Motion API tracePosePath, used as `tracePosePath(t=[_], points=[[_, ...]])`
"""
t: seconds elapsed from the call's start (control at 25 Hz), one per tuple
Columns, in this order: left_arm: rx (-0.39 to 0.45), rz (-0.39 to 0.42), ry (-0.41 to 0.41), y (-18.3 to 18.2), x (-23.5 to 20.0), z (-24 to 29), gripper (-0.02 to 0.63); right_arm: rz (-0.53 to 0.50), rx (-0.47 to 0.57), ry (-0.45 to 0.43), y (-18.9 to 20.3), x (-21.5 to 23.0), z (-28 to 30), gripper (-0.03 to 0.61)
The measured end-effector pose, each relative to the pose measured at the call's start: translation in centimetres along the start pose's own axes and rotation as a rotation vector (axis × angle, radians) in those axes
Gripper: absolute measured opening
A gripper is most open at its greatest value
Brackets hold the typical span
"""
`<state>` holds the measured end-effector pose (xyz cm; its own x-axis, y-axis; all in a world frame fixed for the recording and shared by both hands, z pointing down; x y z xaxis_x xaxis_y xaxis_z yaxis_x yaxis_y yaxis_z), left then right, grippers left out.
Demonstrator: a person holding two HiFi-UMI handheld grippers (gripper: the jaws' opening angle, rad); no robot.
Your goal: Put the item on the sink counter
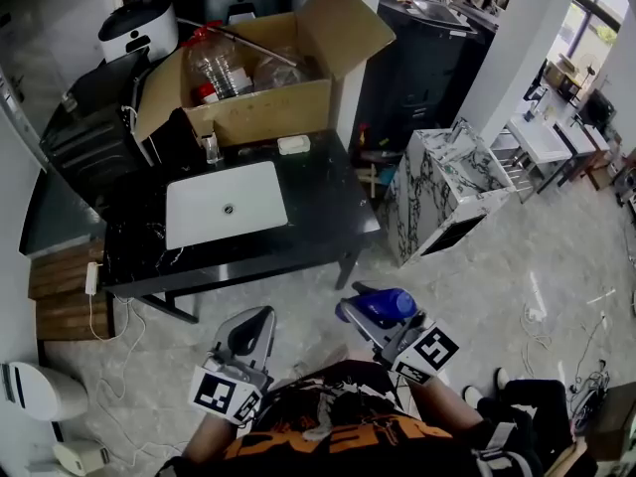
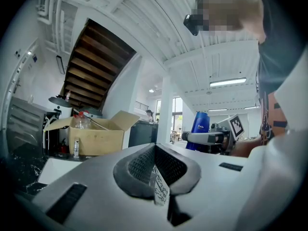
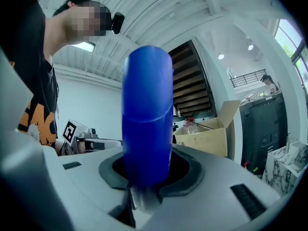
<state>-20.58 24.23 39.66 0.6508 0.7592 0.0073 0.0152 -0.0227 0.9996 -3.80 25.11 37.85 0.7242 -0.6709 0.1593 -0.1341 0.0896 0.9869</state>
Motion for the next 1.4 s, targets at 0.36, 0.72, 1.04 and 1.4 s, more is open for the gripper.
tracePosePath(t=[0.36, 0.72, 1.04, 1.4], points=[[0.011, -0.013, -0.005, 0.0, -0.9, -0.2, 0.017, 0.008, 0.001, 0.019, -0.1, 0.3, 0.5, 0.137], [0.020, 0.000, -0.067, -0.3, -3.1, -0.1, 0.017, -0.004, -0.016, -0.030, -0.6, 1.8, 3.6, 0.137], [-0.003, -0.002, -0.123, 0.0, -5.6, 0.9, 0.017, -0.048, -0.005, -0.078, -2.4, 3.8, 7.1, 0.137], [-0.009, 0.009, -0.132, 0.1, -7.5, 5.0, 0.017, -0.020, -0.017, -0.062, -1.8, 9.0, 8.8, 0.137]])
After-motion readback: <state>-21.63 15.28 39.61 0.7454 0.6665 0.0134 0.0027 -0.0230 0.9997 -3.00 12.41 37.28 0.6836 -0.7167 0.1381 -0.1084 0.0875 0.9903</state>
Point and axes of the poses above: the fingertips, and each gripper's own axes: z forward along the fingers, x to its right, y out of its underside, the point moved 3 cm from there along -z, backward along the fingers, and after that the axes turned 7 degrees about z, right-handed, at the moved point
